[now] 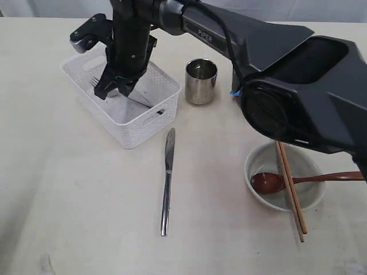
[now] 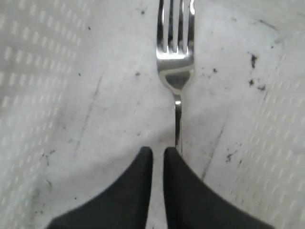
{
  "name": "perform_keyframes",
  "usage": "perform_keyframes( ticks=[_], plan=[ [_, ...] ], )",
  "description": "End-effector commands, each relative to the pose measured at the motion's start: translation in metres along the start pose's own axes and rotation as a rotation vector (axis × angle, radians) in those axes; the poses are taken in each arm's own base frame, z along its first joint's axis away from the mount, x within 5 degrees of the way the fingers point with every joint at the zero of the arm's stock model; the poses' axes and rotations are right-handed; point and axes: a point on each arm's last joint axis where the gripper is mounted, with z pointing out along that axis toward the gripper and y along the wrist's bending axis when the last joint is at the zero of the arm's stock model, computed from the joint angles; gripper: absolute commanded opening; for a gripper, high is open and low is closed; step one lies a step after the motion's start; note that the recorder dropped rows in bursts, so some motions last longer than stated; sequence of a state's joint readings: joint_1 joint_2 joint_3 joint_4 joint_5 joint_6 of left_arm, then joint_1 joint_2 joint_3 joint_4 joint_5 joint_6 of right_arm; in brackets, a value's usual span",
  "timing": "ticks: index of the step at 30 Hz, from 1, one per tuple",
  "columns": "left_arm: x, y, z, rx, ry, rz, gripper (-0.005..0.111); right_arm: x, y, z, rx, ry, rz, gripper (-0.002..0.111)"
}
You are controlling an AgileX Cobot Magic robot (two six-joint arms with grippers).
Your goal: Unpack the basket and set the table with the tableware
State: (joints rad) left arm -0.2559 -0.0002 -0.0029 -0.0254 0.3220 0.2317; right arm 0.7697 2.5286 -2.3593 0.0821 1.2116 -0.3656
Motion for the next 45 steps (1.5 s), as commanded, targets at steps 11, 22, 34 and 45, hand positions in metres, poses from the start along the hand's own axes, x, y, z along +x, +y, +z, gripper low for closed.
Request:
perform_keyframes(
  ticks=[11, 22, 34, 45],
  plan=[
    [0.001, -0.001, 0.000, 0.009, 0.002, -0.010, 0.000, -0.002, 0.000, 0.040, 0.045, -0.028, 0.051, 0.040],
    [0.001, -0.001, 0.000, 0.009, 0.002, -0.009, 0.000, 0.002, 0.006, 0.039, 0.052, 0.072, 0.077, 0.000],
    [0.001, -0.001, 0.000, 0.009, 0.002, -0.009, 0.000, -0.019, 0.018, -0.022, 0.042, -0.072, 0.078, 0.004],
    [0.001, -0.001, 0.000, 0.009, 0.002, -0.009, 0.000, -0.006, 0.005, 0.021, 0.103, 0.024, 0.176, 0.045]
  ],
)
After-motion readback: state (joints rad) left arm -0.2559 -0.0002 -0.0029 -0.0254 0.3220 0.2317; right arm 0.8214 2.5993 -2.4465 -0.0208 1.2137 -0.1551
